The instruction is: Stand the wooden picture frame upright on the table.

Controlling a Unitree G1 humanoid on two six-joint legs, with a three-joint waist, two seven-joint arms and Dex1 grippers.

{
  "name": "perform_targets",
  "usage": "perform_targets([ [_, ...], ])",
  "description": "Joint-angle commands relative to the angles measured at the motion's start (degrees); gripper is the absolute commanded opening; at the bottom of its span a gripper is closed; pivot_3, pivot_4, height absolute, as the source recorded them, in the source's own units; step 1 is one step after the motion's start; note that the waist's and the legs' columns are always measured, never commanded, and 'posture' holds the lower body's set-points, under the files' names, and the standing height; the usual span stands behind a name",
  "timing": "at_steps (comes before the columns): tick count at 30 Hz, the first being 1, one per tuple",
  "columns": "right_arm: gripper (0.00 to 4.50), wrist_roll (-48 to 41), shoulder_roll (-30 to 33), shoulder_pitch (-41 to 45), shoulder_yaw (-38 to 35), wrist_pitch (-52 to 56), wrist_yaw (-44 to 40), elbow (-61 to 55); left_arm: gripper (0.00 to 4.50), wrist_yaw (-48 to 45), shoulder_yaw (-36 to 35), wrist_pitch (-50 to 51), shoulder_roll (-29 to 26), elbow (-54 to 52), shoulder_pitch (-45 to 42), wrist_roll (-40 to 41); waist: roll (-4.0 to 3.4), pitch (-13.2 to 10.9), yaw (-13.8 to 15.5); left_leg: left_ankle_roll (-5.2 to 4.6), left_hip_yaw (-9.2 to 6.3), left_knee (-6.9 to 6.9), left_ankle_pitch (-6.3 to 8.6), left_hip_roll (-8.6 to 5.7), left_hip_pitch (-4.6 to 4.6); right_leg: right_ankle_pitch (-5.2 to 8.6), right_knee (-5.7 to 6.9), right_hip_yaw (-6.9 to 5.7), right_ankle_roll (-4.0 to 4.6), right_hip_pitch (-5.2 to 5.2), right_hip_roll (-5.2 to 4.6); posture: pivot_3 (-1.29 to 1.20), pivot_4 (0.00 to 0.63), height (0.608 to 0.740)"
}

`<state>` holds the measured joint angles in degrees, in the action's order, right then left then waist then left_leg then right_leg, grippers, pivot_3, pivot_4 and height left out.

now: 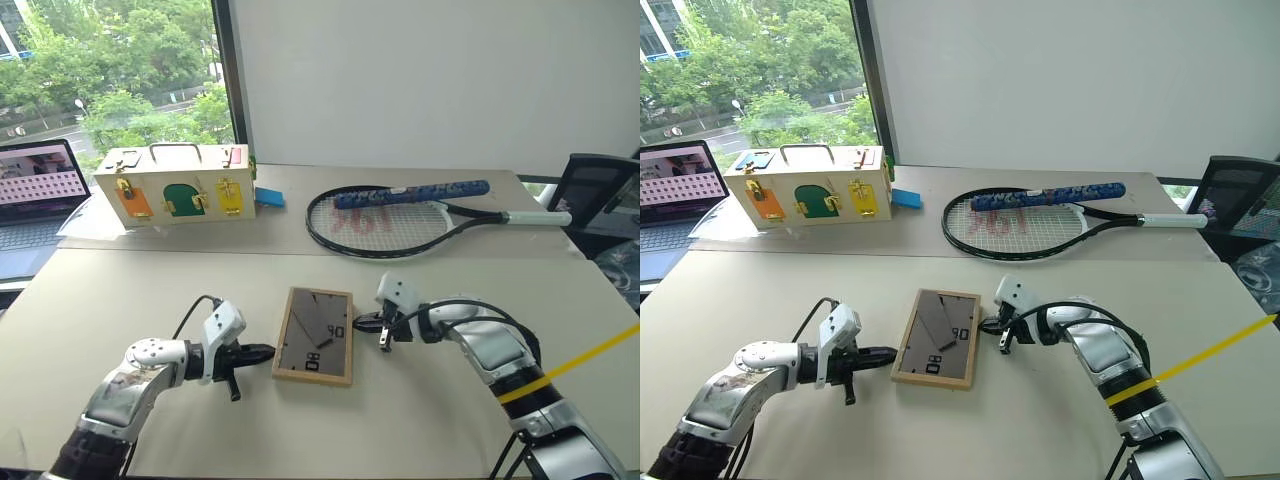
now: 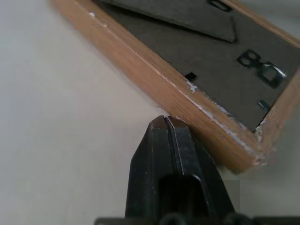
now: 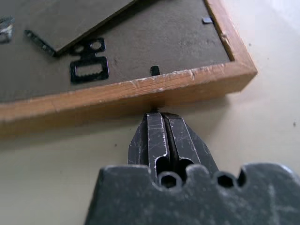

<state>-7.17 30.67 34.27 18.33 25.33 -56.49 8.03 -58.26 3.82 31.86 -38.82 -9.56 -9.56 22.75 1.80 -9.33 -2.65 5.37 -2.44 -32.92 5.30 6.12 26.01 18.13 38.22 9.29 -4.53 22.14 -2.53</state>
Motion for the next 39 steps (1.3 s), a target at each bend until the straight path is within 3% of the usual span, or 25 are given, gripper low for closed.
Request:
perform_targets([
  [1,0.06,0.8,-0.8,0.8,1.2,-1.3,-1.9,0.5,0.02,0.2,1.2,3.8,-0.3,-3.7,2.2,1.6,0.0,0.0,0.0,0.0,0.0,0.0,0.0,0.0,0.0,0.0,0.0,0.0,0.0,0.0,0.0,0.0,0.15,0.739],
  [13,0.06,0.1,2.9,-2.0,-0.9,1.9,-5.0,-4.5,0.02,2.3,-3.9,1.4,-2.8,1.0,1.6,0.5,-0.01,0.0,0.1,0.0,0.0,0.04,0.0,0.0,-0.01,0.01,-0.01,0.0,0.02,0.02,0.0,0.0,0.15,0.739],
  [21,0.06,-3.0,10.4,-3.2,-5.3,2.2,-9.9,-6.4,0.02,5.0,-15.1,15.9,-2.6,-1.2,0.8,13.9,-0.02,0.0,0.4,0.0,0.0,0.03,0.0,0.0,0.12,0.02,-0.08,0.0,0.0,0.11,-0.01,0.0,0.15,0.739],
  [32,0.06,-6.2,10.2,-6.9,-1.2,9.6,-13.0,-15.2,0.02,13.6,-3.1,14.2,7.6,-1.4,-4.8,7.7,-0.01,0.0,0.7,0.0,-0.01,-0.01,0.0,-0.01,0.14,0.01,-0.09,0.0,0.0,0.09,-0.01,0.0,0.15,0.739],
  [39,0.06,-8.3,9.7,-9.0,-1.3,13.0,-12.1,-19.7,0.02,13.3,-1.7,12.3,7.3,0.3,-5.9,5.2,-0.01,0.0,0.7,0.0,-0.02,0.01,0.0,-0.02,0.13,0.0,-0.09,0.0,-0.01,0.1,0.0,0.0,0.15,0.739],
])
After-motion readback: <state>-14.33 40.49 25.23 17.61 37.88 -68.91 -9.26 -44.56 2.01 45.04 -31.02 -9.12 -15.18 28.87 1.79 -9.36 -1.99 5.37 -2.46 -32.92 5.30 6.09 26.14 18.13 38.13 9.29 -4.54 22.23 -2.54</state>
